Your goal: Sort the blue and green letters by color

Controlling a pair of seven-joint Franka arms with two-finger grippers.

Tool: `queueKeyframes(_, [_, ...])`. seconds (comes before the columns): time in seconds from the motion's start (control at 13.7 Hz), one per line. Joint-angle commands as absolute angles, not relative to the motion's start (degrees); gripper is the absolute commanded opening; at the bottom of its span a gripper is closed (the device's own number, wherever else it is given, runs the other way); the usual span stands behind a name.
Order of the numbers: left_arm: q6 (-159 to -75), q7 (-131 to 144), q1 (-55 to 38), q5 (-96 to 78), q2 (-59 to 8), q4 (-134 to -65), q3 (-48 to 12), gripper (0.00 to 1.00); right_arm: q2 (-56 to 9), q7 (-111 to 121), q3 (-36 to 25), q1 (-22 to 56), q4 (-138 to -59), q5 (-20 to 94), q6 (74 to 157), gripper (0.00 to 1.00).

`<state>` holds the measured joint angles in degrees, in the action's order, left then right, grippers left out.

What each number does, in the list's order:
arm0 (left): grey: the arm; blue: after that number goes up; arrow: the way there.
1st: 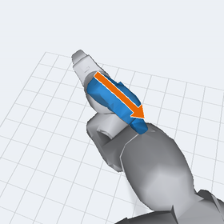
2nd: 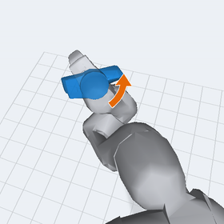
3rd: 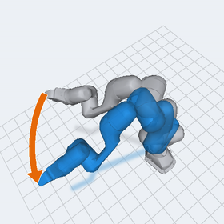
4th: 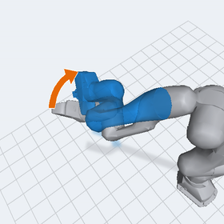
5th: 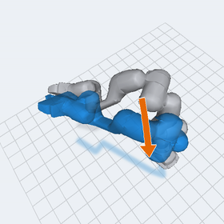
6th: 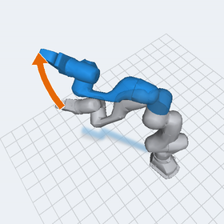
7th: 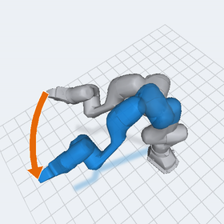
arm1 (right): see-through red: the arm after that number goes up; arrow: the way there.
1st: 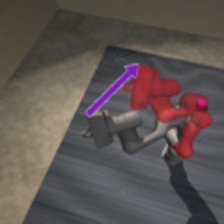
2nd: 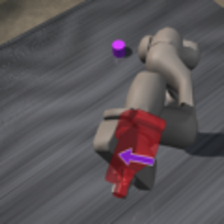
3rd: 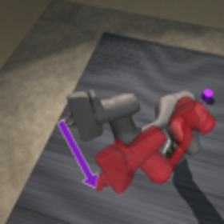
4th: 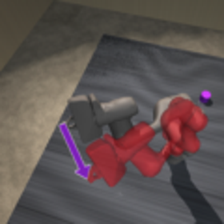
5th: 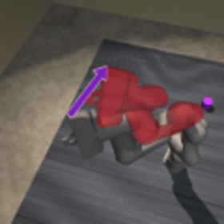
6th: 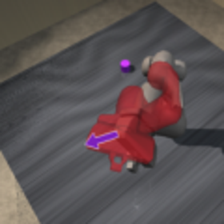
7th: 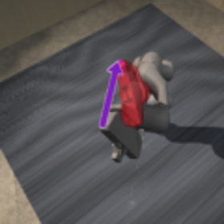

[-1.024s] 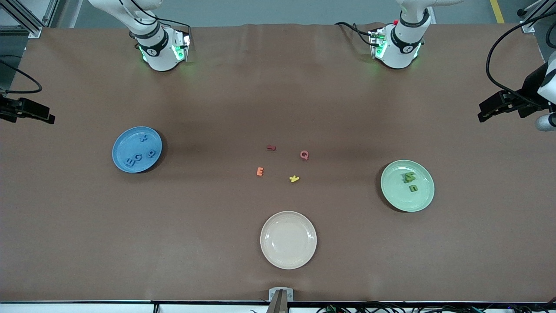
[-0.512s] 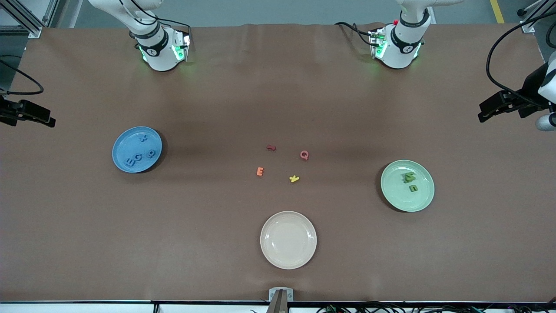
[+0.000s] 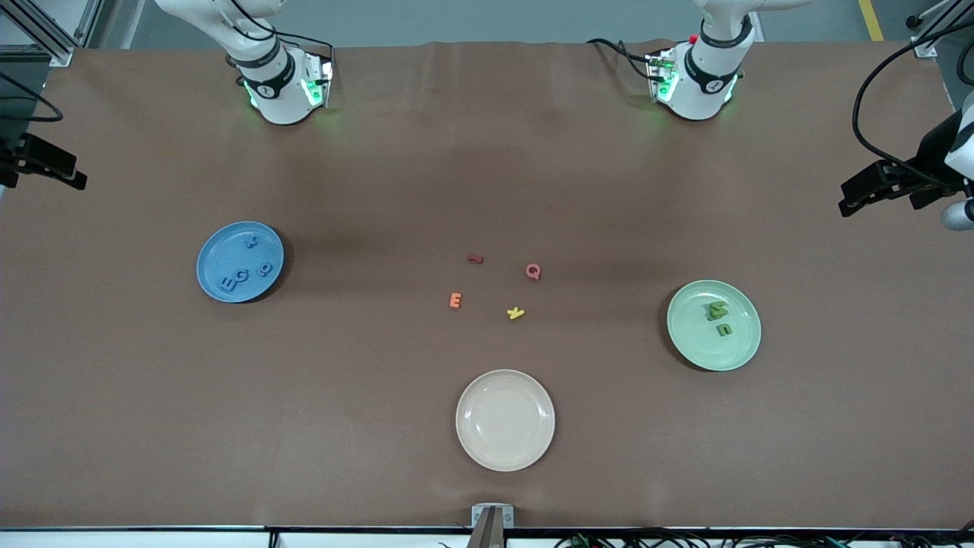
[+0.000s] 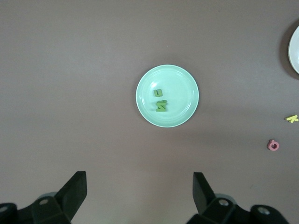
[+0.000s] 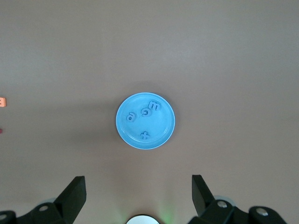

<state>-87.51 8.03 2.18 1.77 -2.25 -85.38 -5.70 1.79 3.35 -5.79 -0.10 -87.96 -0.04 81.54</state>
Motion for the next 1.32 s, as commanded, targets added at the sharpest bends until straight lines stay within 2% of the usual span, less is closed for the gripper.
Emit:
queueKeyframes(0.0, [-87.98, 6.94, 2.37, 0.97, -1.32, -86.04, -5.71, 1.0, 5.1, 3.6, -5.62, -0.17, -92.55, 0.7, 83.76, 1.0])
queueKeyframes(0.88, [-86.31, 4.48, 2.11, 0.35, 1.05, -87.62, -8.0, 1.0, 5.63, 3.69, -5.89, -0.53, -92.37, 0.62, 83.49, 1.0])
queueKeyframes(1.24, [-86.31, 3.43, 2.55, 0.44, 0.53, -85.96, -7.56, 1.0, 5.63, 2.81, -5.63, -0.35, -92.37, 0.88, 83.32, 1.0])
